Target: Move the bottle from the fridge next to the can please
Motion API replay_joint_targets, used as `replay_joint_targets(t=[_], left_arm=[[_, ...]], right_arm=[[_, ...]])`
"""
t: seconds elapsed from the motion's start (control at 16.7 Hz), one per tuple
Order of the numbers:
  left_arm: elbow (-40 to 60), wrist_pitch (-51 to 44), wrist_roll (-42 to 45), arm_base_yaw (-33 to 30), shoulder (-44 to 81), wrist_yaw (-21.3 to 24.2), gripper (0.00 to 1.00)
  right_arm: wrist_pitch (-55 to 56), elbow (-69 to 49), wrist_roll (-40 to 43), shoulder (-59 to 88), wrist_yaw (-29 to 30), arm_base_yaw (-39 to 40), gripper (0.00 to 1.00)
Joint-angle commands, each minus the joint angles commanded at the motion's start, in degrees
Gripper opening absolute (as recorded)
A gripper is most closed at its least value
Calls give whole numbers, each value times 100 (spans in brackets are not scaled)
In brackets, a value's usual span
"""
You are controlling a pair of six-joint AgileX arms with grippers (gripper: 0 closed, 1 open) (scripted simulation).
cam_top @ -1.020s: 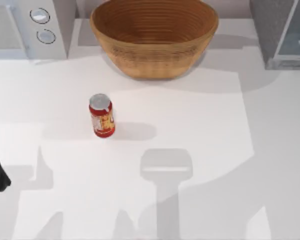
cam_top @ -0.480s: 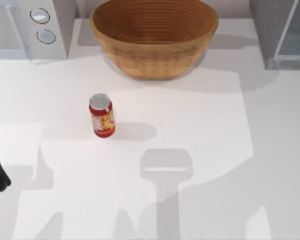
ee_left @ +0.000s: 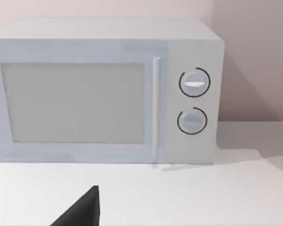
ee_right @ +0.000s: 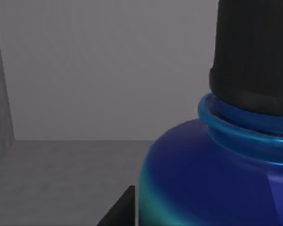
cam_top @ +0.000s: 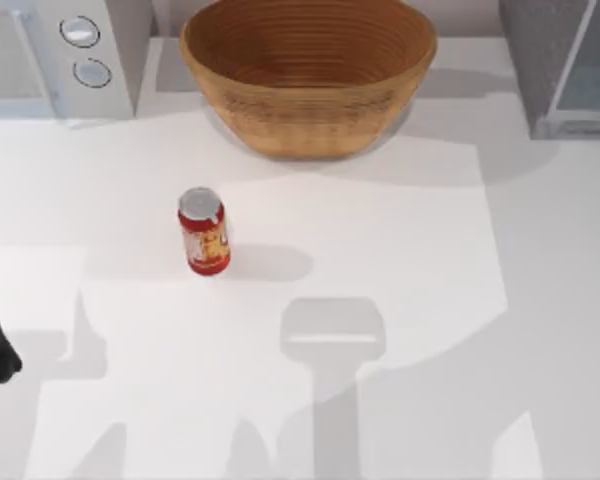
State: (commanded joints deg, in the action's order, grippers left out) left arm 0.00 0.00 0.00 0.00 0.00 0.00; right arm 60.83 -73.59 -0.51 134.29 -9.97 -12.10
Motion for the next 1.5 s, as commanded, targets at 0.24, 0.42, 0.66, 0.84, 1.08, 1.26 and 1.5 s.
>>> replay_joint_targets(t=[0.24,0.42,0.66,0.84,1.08,1.26,1.5], left_arm=[[0,0,0,0,0,0,100],[0,0,0,0,0,0,100],[0,0,0,0,0,0,100],[0,0,0,0,0,0,100],[0,0,0,0,0,0,100],[0,0,0,0,0,0,100],[0,0,0,0,0,0,100]], right_arm=[[0,0,0,0,0,0,0],[-20,-1,-8,-33,1,-20,0],[-514,-64,-15,-440,-4,-20,0],[-842,-118,-16,-729,-9,-18,0],[-846,-102,-25,-724,-11,-18,0],[-748,122,-29,-860,-28,-73,0],[-325,1270,-39,-1482,-175,-227,0]])
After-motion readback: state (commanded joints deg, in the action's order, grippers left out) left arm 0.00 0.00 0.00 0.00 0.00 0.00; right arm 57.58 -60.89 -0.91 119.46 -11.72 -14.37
